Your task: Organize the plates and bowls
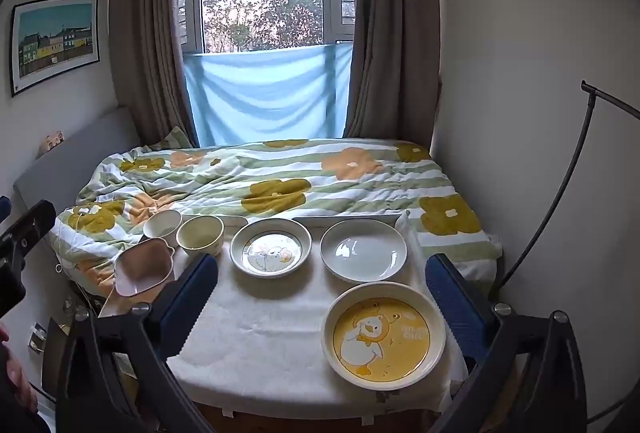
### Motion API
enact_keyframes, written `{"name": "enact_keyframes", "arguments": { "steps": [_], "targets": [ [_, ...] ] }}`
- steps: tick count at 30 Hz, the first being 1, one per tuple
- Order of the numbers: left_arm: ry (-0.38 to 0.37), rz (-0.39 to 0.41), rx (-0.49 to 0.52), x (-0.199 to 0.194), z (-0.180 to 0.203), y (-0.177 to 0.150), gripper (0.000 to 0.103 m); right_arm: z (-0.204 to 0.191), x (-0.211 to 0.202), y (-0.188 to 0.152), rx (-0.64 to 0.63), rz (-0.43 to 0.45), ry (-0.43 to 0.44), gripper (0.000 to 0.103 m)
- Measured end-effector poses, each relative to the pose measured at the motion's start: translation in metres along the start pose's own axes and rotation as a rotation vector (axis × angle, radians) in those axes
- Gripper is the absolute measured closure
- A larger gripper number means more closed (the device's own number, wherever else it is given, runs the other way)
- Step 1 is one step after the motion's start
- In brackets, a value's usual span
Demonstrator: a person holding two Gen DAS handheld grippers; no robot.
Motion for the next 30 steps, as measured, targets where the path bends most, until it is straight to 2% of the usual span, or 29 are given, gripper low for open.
{"name": "enact_keyframes", "arguments": {
  "steps": [22,30],
  "targets": [
    [-0.034,-0.001,-0.015,0.0043,0.0044,-0.0003,0.0,-0.0042,0.0061,-0.0033,-0.008,-0.004,0.006,0.0],
    [-0.017,-0.01,-0.007,0.0074,0.0076,0.0016,0.0,-0.0067,0.0061,-0.0038,-0.014,-0.004,0.001,0.0]
  ]
}}
Point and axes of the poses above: each gripper's, at about its wrist camera, not at the fingertips, and x roughly the way its jaws point, z to its right, y to its top, the point moved 9 cm from there along x, roughly the way its jaws point, and after that the axes turned 13 degrees about -y, right-handed, at the moved point
